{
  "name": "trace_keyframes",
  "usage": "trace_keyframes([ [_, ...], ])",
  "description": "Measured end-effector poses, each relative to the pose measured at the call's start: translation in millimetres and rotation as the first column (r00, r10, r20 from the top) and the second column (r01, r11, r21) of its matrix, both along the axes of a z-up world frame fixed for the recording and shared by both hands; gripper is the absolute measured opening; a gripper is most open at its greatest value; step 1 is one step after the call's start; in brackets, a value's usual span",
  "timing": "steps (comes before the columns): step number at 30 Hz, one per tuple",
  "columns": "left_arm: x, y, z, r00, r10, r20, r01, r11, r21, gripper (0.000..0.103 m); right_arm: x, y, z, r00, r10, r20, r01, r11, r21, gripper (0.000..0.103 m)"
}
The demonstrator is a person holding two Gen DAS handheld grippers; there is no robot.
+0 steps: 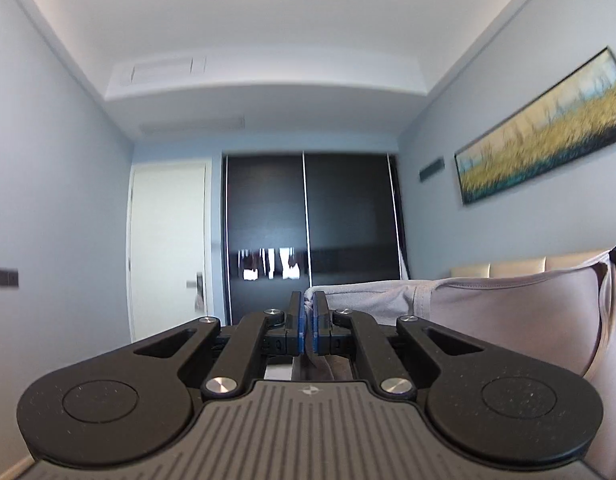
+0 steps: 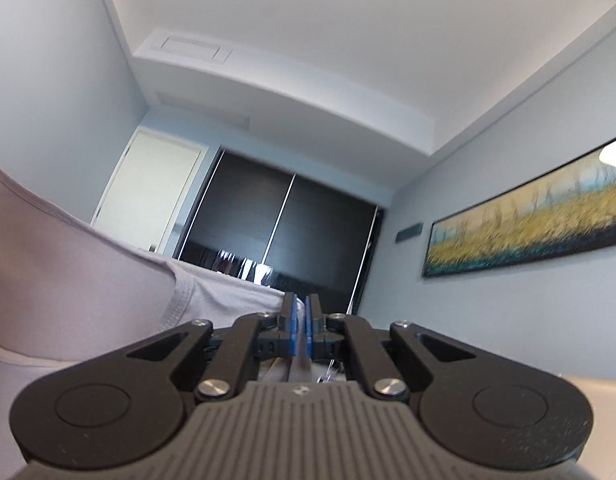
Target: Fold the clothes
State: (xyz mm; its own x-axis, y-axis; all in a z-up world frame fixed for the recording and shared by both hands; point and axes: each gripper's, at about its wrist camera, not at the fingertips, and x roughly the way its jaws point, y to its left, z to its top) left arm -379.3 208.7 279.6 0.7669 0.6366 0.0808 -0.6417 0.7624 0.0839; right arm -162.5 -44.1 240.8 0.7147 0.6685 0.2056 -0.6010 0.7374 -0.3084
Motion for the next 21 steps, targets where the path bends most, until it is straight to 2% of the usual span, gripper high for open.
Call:
trace_keyframes([
  [5,47,55,-54,0.985,0.039,-0.168,-0.057,0.993,-0.1,0.002,39,60,-50,0.993,0.003,-0.121,-0.019,0.991,-0.134,0.005],
  [7,67,84,-79,0.973,0.045,-0.226,-0.082,0.984,-0.155,0.002,55,89,-75,0.99,-0.019,-0.142,-0.01,0.981,-0.196,0.005],
  [11,109,132,-122,0.945,0.053,-0.323,-0.129,0.967,-0.217,0.002,87,147,-123,0.985,-0.066,-0.162,0.011,0.948,-0.319,0.005],
  [17,174,197,-175,0.893,0.067,-0.446,-0.2,0.945,-0.258,0.002,148,228,-181,0.957,-0.14,-0.256,0.019,0.905,-0.425,0.004],
  [21,206,236,-211,0.865,0.07,-0.496,-0.242,0.926,-0.291,0.002,177,269,-212,0.947,-0.175,-0.271,0.028,0.881,-0.472,0.004],
])
